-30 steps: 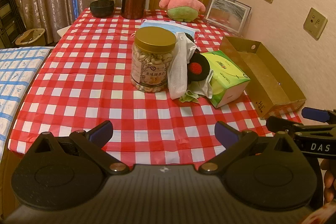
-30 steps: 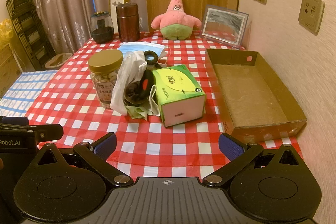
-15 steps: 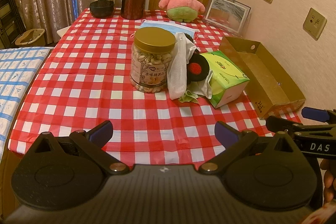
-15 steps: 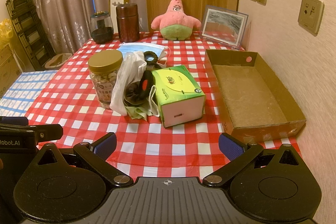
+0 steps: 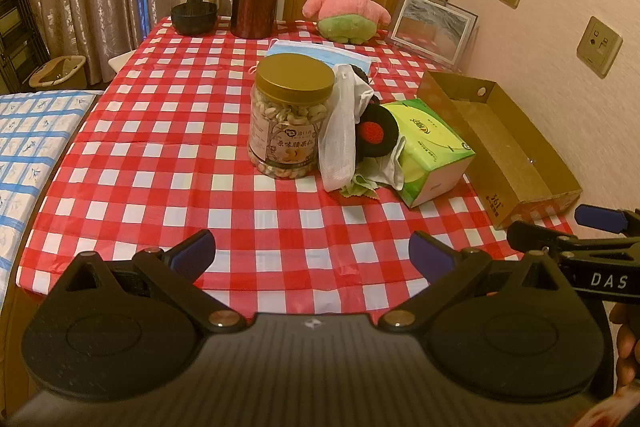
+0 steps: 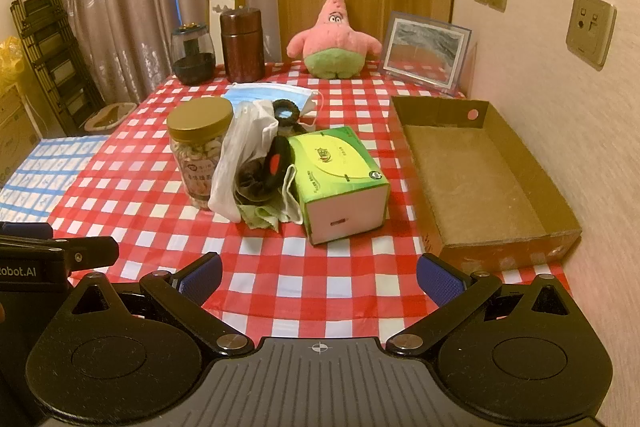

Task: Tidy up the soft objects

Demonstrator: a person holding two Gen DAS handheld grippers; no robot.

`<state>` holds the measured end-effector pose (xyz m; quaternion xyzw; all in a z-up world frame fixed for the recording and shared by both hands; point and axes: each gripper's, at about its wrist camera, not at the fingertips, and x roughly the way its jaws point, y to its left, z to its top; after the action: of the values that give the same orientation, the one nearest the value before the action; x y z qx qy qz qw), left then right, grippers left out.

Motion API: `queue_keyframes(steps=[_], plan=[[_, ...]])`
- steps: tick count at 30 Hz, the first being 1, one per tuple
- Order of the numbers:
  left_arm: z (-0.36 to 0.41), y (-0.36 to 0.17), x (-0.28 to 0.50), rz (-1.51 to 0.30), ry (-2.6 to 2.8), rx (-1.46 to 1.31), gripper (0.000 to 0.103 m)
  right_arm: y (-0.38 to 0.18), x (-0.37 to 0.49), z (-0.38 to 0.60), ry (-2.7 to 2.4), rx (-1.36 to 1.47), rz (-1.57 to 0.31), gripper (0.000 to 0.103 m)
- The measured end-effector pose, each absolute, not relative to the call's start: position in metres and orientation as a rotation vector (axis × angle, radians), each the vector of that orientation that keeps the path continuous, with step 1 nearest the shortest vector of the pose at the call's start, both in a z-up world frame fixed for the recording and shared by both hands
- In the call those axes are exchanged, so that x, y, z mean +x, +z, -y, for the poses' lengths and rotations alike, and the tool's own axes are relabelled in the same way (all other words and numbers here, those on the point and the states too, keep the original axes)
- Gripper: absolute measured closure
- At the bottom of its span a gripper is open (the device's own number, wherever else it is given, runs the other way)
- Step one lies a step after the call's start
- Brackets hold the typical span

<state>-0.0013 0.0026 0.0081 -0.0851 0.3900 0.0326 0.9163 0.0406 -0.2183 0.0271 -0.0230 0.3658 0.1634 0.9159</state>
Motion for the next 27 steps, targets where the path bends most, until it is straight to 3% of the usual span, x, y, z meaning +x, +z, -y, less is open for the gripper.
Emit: queue_keyframes(steps=[27], plan=[[-0.017,-0.001,0.027,-0.819,0.063,-0.171,0.004,0.013,0.072,0.217,0.36,-0.091,-0.718,0.0]])
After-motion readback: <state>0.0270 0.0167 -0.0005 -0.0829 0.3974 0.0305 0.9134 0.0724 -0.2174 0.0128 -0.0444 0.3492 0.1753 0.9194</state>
